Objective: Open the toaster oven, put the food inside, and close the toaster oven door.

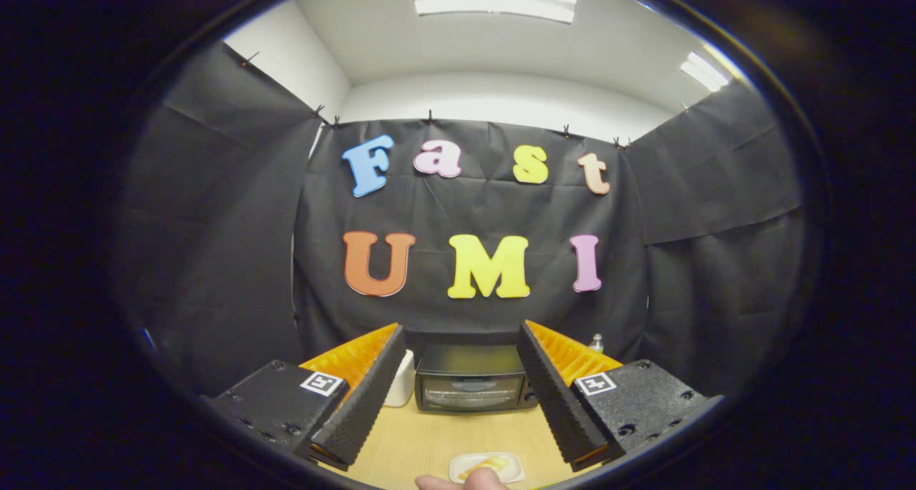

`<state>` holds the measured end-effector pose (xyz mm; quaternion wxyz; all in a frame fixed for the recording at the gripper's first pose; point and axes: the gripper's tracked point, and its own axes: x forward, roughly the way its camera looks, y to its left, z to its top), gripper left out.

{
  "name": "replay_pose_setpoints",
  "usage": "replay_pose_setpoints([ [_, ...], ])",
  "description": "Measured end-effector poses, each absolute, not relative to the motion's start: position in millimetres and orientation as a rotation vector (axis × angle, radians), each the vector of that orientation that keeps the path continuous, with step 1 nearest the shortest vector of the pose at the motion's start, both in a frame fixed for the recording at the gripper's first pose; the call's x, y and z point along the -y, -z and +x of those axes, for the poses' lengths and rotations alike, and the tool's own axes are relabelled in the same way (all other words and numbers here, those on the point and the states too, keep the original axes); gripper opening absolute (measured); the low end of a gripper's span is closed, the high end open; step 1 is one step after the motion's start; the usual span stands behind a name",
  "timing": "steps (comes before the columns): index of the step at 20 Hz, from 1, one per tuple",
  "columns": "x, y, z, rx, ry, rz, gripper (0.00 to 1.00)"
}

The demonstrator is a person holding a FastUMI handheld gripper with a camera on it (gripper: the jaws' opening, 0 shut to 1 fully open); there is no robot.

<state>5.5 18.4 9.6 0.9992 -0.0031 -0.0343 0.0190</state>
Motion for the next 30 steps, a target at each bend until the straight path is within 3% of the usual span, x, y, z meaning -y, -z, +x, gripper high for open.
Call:
replay_pose_setpoints([
  [15,7.4,35.7,50.4,-0.026,-0.103,0.024,1.00],
  [25,35.6,68.9,176.6,-0.038,-0.088,0.069,1.00],
  [30,29.8,138.0,253.2,-0.141,-0.105,0.058,1.00],
])
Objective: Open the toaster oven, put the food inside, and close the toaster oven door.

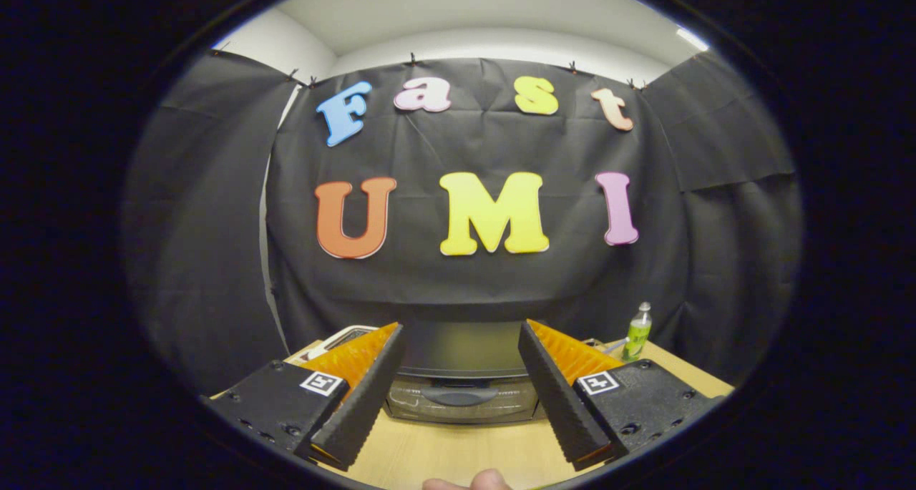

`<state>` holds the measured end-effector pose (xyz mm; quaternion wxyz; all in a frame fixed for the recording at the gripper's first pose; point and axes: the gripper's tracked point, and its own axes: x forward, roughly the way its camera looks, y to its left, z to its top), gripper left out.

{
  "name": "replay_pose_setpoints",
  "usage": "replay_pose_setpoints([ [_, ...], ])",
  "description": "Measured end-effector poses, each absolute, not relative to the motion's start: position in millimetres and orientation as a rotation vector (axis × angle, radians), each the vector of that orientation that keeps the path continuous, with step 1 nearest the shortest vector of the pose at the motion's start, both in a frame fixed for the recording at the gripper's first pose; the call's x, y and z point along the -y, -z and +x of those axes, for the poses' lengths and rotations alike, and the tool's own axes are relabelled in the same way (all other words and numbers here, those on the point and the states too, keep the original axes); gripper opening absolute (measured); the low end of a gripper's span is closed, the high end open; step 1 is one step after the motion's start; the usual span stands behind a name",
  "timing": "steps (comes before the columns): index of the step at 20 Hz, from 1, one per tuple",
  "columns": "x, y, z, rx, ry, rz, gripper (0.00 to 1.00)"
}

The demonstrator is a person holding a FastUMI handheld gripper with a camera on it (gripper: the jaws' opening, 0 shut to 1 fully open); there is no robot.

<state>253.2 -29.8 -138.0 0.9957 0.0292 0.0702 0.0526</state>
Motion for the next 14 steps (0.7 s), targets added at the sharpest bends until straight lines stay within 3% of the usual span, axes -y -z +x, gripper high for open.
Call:
replay_pose_setpoints([
  [8,25.8,243.0,323.4,-0.283,-0.055,-0.005,1.00],
  [14,18.8,271.1,337.6,-0.292,-0.069,0.006,1.00],
])
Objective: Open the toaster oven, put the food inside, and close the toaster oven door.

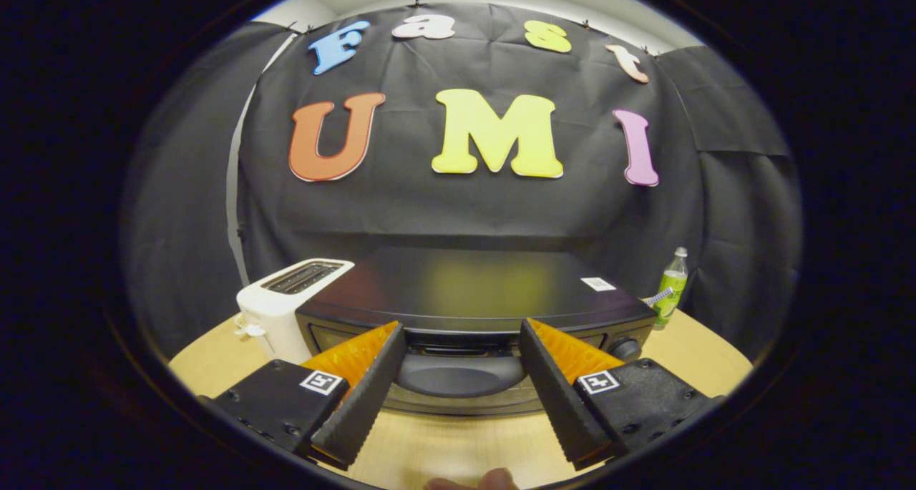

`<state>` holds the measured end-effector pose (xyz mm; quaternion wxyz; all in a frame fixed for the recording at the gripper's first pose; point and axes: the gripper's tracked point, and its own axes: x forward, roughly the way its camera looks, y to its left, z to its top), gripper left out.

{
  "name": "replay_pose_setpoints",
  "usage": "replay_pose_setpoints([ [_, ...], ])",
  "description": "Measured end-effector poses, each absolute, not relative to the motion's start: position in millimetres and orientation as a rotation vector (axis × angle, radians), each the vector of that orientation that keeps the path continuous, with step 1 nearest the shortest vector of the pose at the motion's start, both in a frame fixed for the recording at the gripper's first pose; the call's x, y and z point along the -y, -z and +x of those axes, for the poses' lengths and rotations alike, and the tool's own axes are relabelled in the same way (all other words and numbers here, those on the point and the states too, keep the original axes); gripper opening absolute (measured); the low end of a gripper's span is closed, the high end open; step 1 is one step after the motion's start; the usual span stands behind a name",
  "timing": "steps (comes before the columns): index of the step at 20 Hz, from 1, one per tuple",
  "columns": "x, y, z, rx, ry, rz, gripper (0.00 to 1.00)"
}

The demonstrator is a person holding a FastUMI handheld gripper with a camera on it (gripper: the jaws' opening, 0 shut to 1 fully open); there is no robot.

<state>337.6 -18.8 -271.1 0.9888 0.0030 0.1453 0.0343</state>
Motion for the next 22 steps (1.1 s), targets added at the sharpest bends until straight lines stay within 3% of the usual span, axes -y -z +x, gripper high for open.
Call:
replay_pose_setpoints([
  [8,17.9,277.0,320.2,-0.270,-0.049,0.007,1.00],
  [22,22.0,327.0,225.1,-0.493,-0.069,0.026,1.00],
])
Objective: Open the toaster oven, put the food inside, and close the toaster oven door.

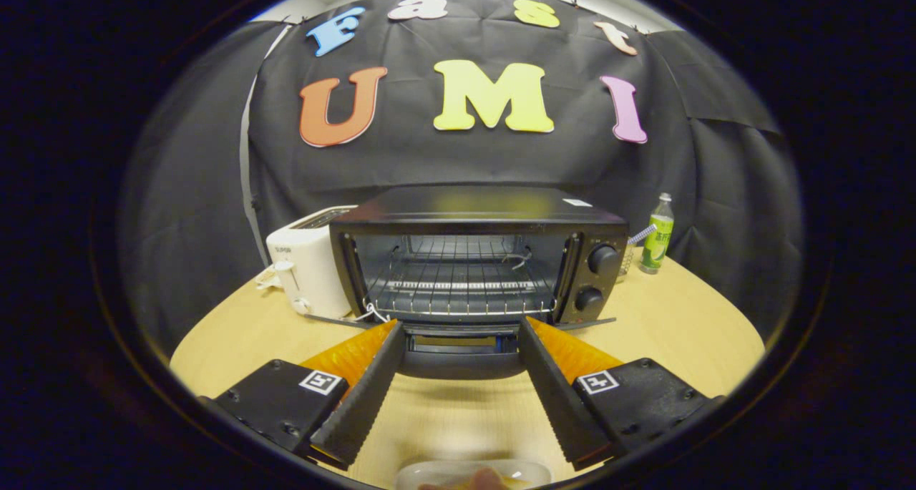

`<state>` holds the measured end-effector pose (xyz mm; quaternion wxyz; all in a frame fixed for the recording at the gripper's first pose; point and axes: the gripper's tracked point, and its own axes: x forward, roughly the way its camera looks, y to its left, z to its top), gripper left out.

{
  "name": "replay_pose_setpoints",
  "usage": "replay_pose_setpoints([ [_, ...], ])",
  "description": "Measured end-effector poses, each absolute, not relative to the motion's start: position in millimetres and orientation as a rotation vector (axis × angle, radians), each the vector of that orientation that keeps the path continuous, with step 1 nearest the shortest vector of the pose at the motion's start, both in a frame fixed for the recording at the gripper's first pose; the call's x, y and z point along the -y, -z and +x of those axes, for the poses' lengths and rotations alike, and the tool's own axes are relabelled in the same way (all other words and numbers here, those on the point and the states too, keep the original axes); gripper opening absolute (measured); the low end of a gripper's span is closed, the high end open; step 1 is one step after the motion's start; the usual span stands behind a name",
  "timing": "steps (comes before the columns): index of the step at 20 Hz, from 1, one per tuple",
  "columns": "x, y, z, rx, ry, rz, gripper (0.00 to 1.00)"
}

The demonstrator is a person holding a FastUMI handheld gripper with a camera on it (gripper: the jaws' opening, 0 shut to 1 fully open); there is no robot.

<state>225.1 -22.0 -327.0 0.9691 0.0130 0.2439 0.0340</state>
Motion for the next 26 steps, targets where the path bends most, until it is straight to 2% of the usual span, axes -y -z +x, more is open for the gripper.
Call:
replay_pose_setpoints([
  [8,25.8,369.4,191.1,-0.640,-0.117,0.031,1.00],
  [15,29.6,372.7,182.1,-0.673,-0.115,0.070,1.00],
  [26,47.8,310.9,123.9,-0.603,-0.046,0.134,0.99],
])
